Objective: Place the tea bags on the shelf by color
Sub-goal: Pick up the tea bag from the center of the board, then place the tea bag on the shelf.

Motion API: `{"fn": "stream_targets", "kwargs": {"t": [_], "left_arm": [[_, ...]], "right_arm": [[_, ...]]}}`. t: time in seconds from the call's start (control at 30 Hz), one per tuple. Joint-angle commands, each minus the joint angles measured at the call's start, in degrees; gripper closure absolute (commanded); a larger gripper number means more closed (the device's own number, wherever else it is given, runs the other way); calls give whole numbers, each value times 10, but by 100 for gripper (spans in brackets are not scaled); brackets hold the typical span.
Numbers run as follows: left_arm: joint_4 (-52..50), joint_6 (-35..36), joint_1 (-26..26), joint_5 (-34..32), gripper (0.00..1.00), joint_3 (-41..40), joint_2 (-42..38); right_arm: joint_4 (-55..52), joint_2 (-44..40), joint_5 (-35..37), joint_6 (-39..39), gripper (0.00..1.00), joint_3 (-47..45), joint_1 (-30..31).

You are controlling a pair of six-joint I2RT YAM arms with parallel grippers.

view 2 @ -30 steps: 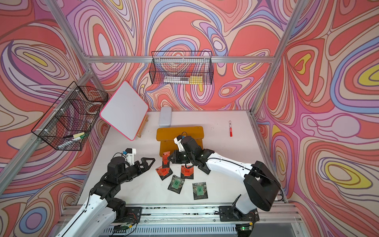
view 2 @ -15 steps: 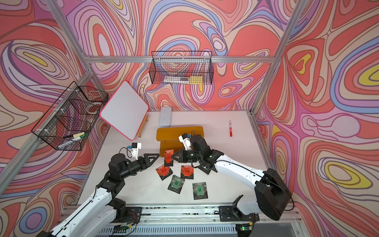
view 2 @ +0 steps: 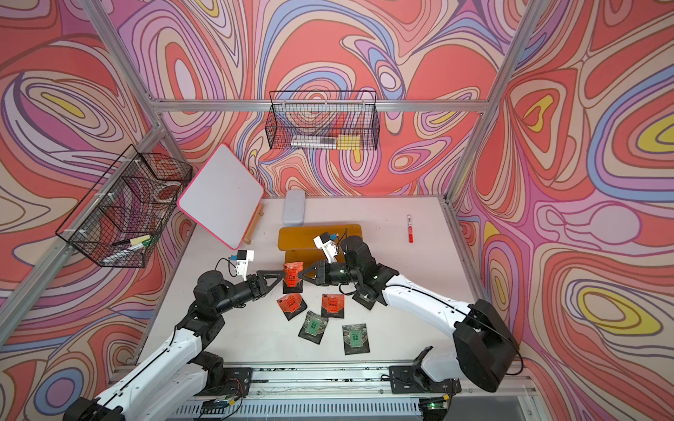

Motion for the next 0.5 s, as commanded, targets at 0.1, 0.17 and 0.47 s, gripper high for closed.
{"fn": "stream_targets", "kwargs": {"t": [0.1, 0.17, 0.47], "left_arm": [[50, -13, -1, 18, 46, 1, 11], [33, -8, -1, 5, 43, 6, 8], [-177, 75, -1, -89, 26, 75, -19]], "right_arm": [[31, -2, -19, 16, 100, 9, -9], [19, 8, -18, 19, 100, 26, -19], [-110, 93, -34, -35, 100, 160, -75]]}}
